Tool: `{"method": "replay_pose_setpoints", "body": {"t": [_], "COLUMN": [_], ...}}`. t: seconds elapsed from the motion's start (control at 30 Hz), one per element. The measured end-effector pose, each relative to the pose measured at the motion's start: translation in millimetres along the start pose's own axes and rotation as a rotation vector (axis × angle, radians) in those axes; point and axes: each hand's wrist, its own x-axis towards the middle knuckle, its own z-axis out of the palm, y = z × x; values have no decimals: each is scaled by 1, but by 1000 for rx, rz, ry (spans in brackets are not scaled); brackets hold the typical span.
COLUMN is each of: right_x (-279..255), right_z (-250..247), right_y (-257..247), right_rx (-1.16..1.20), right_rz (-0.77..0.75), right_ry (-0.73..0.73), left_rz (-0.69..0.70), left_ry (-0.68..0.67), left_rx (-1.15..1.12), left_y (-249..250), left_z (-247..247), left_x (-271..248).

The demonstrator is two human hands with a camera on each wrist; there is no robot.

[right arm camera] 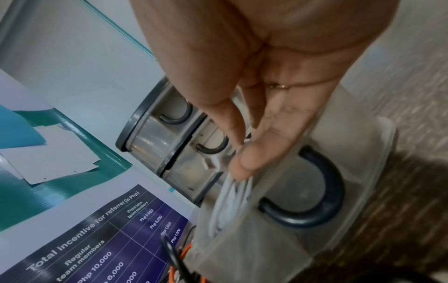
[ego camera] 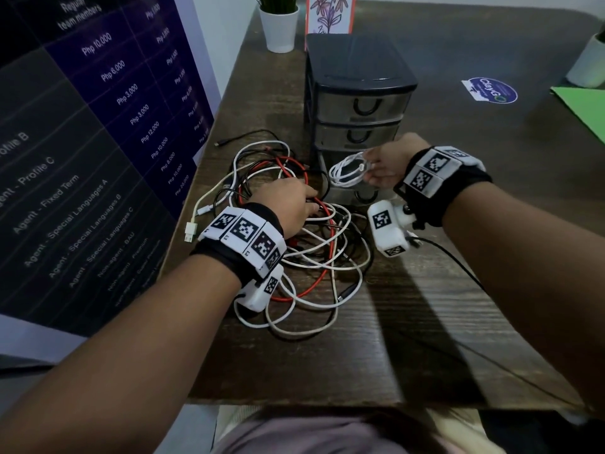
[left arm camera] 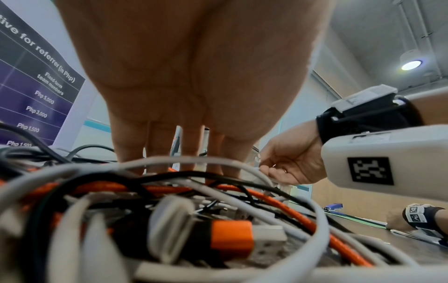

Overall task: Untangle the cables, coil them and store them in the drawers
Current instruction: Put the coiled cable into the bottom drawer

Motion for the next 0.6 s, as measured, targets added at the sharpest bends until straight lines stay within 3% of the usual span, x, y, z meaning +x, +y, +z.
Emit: {"method": "replay_pose_setpoints", "body": {"t": [0.13, 0.27, 0.47, 0.6], "right_x": [7, 7, 18, 19], "right_z": [4, 1, 1, 1], "right_y": [3, -3, 13, 13], "right_rx": [-29, 72, 74, -190], "right_rz": [-38, 78, -97, -217], "right_ry": [1, -60, 7, 38], "left_rz": [6, 7, 13, 8], "left_ry": [2, 3, 9, 8], "left_rx": [3, -5, -5, -4], "left_y": [-1, -1, 0, 0], "left_z": [0, 1, 1, 1], "left_x": [0, 0, -1, -1]}}
